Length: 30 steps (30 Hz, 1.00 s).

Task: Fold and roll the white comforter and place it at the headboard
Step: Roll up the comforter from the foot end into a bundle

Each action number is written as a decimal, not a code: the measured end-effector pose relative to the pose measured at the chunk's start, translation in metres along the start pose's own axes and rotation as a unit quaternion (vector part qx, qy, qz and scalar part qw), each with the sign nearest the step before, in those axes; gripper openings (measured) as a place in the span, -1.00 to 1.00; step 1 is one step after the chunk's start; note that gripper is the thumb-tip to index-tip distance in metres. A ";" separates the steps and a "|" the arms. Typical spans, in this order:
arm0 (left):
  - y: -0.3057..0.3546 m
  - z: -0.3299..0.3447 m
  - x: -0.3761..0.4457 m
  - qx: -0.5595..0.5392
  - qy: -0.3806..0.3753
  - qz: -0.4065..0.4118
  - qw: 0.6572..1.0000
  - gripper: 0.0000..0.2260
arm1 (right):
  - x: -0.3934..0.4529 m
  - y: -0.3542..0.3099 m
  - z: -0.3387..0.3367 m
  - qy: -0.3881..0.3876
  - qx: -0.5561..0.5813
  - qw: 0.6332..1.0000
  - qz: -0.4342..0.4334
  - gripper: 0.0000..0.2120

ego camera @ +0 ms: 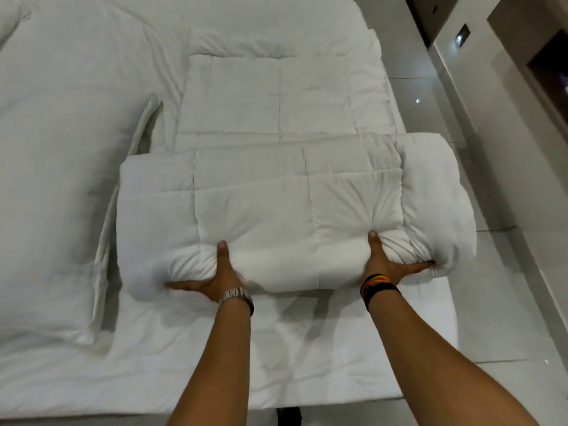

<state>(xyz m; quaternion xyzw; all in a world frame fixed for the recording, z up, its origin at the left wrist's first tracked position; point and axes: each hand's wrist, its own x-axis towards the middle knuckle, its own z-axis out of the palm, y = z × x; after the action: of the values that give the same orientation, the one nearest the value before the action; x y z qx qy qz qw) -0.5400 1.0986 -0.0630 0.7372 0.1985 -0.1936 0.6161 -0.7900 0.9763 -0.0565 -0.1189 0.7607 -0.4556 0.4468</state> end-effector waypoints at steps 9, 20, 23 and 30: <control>0.034 -0.052 -0.040 -0.027 -0.005 0.010 1.000 0.24 | -0.056 -0.022 -0.062 -0.026 0.029 0.999 -0.018 0.28; -0.013 -0.294 -0.178 -0.001 0.012 -0.065 0.998 0.20 | -0.163 0.039 -0.305 -0.005 -0.042 0.999 0.034 0.32; 0.025 -0.295 -0.198 -0.023 -0.020 -0.093 0.995 0.21 | -0.182 0.005 -0.311 -0.019 -0.029 0.999 0.018 0.36; 0.158 -0.203 -0.169 0.026 -0.251 0.183 0.950 -0.15 | -0.190 -0.142 -0.203 -0.273 0.061 0.952 -0.126 0.00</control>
<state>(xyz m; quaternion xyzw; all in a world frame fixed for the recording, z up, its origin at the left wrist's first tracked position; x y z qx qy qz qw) -0.5911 1.2642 0.1921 0.7042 -0.1061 -0.2614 0.6516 -0.8730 1.1283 0.2029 -0.3061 0.5595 -0.5037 0.5827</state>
